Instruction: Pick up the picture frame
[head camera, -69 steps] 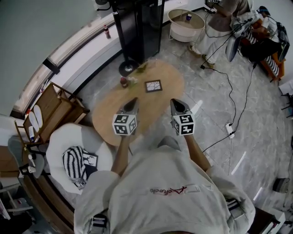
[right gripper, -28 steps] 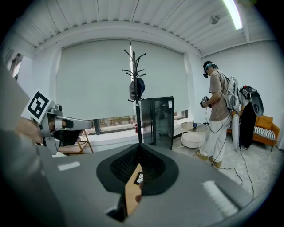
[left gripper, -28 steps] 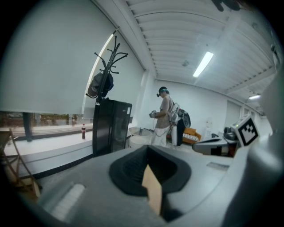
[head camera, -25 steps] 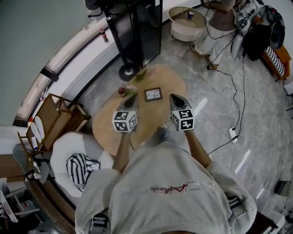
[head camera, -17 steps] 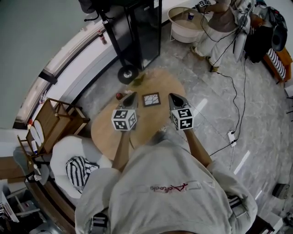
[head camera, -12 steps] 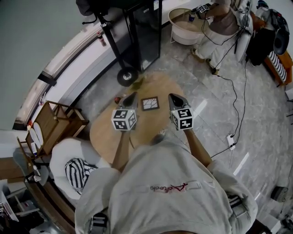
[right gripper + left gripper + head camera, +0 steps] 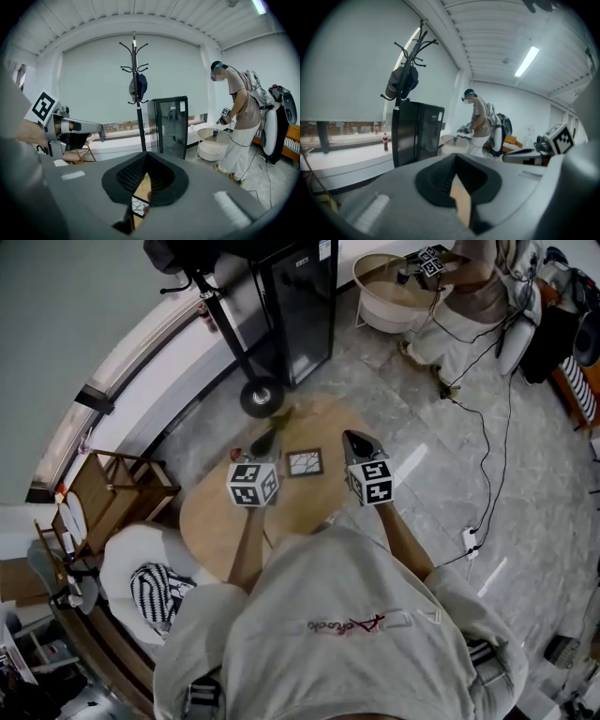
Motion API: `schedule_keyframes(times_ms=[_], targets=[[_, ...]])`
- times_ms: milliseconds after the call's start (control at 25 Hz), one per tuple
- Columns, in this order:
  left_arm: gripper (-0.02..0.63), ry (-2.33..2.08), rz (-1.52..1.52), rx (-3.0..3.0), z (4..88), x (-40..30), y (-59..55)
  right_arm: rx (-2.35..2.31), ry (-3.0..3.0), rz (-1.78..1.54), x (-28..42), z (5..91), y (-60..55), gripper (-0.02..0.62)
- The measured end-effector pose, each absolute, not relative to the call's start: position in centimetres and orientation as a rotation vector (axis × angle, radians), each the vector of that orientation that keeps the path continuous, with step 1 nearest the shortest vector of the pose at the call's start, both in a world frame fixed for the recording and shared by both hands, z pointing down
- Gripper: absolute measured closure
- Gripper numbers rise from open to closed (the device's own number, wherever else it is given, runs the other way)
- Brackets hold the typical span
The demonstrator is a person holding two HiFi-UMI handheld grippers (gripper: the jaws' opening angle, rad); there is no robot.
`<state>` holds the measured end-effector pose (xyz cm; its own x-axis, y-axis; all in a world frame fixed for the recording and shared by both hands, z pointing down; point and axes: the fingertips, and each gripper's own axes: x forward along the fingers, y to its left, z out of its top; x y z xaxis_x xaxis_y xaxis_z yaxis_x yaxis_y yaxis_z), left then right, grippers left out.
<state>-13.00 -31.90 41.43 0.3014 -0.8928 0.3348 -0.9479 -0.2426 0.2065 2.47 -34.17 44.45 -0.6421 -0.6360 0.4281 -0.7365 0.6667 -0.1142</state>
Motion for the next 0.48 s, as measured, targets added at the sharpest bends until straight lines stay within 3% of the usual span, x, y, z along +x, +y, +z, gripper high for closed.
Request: schedule_keyframes(times_ms=[480], targets=[[0.606,-1.632,0.250,2.174,43.8,-11.5,-35.1,1.080,-2.522,0.460,3.4,46.7,-38.8,0.591]])
